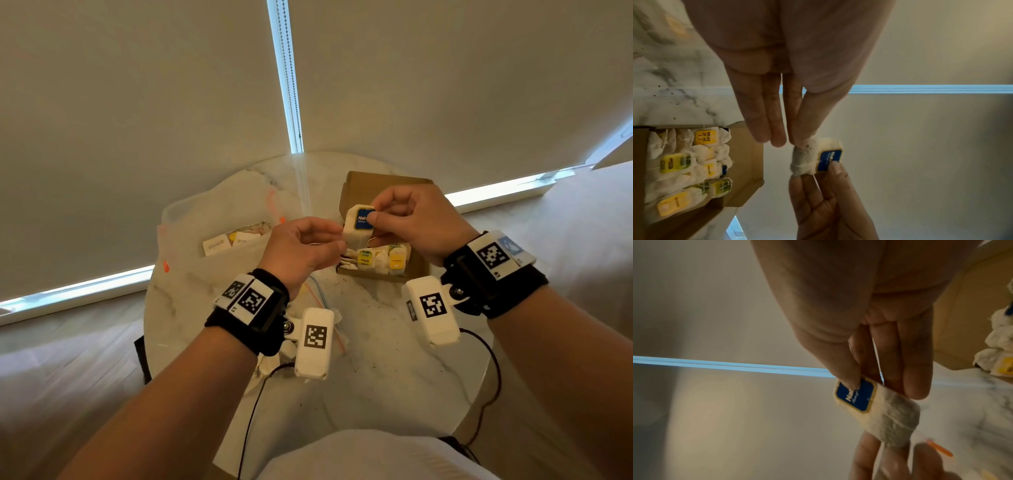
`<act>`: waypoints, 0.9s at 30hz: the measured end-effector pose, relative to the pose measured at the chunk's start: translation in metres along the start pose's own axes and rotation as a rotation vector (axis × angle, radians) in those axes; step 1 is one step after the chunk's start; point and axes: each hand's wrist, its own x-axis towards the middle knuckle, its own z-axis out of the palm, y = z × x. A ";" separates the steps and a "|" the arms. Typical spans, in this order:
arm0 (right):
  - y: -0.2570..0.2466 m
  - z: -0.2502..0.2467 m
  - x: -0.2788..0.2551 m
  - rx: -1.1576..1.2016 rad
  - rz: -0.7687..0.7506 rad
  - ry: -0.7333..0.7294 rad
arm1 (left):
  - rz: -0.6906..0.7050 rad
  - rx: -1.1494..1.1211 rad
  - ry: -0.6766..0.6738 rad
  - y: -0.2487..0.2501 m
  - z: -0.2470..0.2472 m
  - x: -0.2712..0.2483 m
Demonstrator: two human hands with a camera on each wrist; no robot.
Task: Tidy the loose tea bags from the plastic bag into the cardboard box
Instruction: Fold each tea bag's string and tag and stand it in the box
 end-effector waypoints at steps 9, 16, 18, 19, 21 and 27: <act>0.080 -0.045 0.032 -0.281 0.146 0.222 | -0.082 0.048 0.016 -0.016 -0.004 0.012; 0.173 -0.043 0.051 -0.589 0.320 0.236 | -0.127 0.068 0.045 -0.026 -0.013 0.017; 0.178 -0.038 0.054 -0.646 0.314 0.234 | -0.128 0.070 0.044 -0.027 -0.015 0.018; 0.180 -0.036 0.055 -0.662 0.311 0.229 | -0.128 0.070 0.043 -0.027 -0.015 0.018; 0.184 -0.033 0.057 -0.683 0.317 0.203 | -0.128 0.066 0.047 -0.027 -0.016 0.018; 0.190 -0.031 0.062 -0.741 0.325 0.186 | -0.134 0.077 0.056 -0.028 -0.019 0.020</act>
